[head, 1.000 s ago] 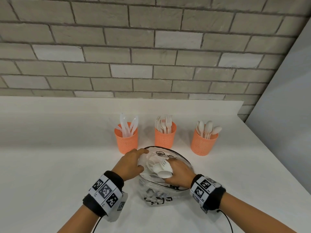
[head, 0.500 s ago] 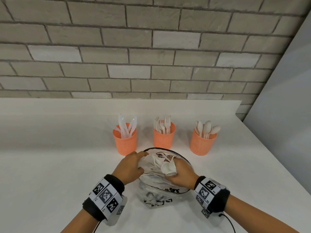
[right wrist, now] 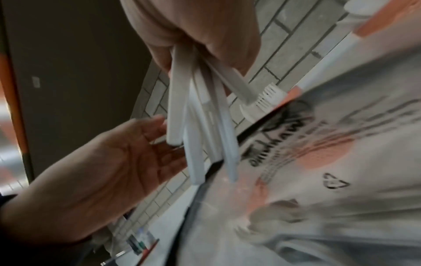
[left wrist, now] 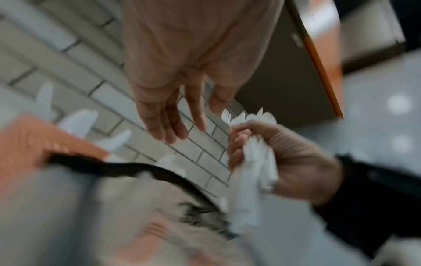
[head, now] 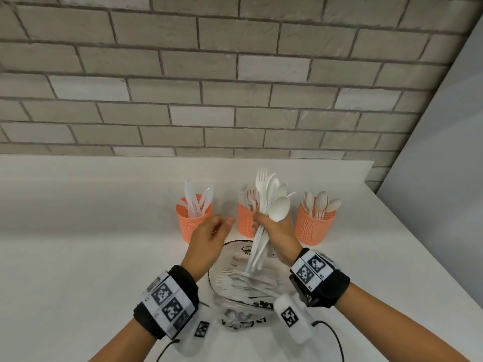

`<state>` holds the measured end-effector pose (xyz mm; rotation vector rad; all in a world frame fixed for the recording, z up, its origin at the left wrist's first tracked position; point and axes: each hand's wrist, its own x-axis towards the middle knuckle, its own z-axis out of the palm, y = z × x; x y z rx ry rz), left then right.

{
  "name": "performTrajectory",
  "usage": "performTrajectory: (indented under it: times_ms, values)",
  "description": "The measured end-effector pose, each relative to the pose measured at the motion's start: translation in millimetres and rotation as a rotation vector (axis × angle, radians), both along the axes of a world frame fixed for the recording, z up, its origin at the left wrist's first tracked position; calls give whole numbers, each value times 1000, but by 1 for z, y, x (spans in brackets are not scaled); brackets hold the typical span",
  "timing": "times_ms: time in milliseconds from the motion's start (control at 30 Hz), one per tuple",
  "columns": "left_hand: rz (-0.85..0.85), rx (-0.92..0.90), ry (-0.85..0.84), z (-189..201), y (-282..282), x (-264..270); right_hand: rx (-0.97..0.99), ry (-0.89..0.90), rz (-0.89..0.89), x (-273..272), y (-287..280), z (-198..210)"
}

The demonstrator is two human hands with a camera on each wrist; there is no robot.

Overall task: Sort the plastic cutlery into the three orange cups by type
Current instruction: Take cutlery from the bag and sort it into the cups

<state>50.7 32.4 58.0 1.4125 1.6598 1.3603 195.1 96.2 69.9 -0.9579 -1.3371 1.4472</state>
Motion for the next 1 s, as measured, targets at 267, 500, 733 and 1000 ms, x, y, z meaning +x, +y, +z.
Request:
performTrajectory:
  times_ms: [267, 500, 733, 1000]
  values:
    - [-167, -537, -1166, 10, 10, 21, -115, 306, -136, -33, 7, 27]
    - [-111, -370, -1439, 16, 23, 37, 47, 184, -260, -47, 0, 12]
    - [-13, -343, -1358, 15, 28, 48, 114, 167, -289, -37, 1, 7]
    - [4, -392, -1282, -1, 41, 55, 163, 100, -169, -36, 3, -7]
